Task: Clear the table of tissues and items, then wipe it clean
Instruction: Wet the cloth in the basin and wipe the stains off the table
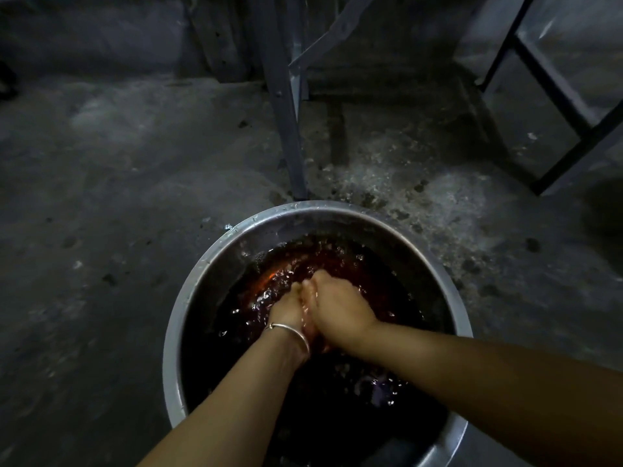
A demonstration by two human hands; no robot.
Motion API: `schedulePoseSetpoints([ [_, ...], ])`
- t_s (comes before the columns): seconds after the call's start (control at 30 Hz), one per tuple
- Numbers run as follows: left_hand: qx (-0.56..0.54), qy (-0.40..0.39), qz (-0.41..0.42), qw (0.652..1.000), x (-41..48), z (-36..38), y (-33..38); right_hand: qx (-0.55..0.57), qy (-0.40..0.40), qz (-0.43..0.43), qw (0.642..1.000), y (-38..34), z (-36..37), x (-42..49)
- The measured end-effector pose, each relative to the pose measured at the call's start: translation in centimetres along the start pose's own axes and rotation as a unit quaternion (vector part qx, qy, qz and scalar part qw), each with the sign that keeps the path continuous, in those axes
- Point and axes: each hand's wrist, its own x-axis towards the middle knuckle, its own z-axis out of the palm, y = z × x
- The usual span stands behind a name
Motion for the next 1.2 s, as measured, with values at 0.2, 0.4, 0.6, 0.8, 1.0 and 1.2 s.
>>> schedulePoseSetpoints([
  [0.2, 0.093, 0.111, 0.164, 0.976, 1.9, -0.4, 0.3, -0.143, 0.014, 0.025, 0.989, 5.9, -2.5, 2.5],
  [0.4, 0.330, 0.230, 0.278, 0.872, 1.0, -2.1, 0.3, -0.268, -0.104, -0.106, 0.952, 7.4, 0.2, 0.5],
  [0.6, 0.429, 0.090, 0.251, 0.863, 0.2, -2.5, 0.1, -0.082, -0.023, -0.021, 0.996, 4.8, -1.4, 2.1],
  [0.8, 0.052, -0.170, -0.120, 0.977, 0.0, -2.4, 0.1, 0.034, -0.026, -0.210, 0.977, 0.2, -4.8, -1.0],
  [1.0, -0.027, -0.246, -0.076, 0.966, 4.1, -2.7, -0.1, 0.254, -0.228, -0.120, 0.932, 0.6, -7.2, -2.1],
  [1.2, -0.087, -0.291, -0.051, 0.952, 0.3, -0.9, 1.1, 0.510, -0.074, 0.081, 0.853, 2.8, -6.1, 0.3],
])
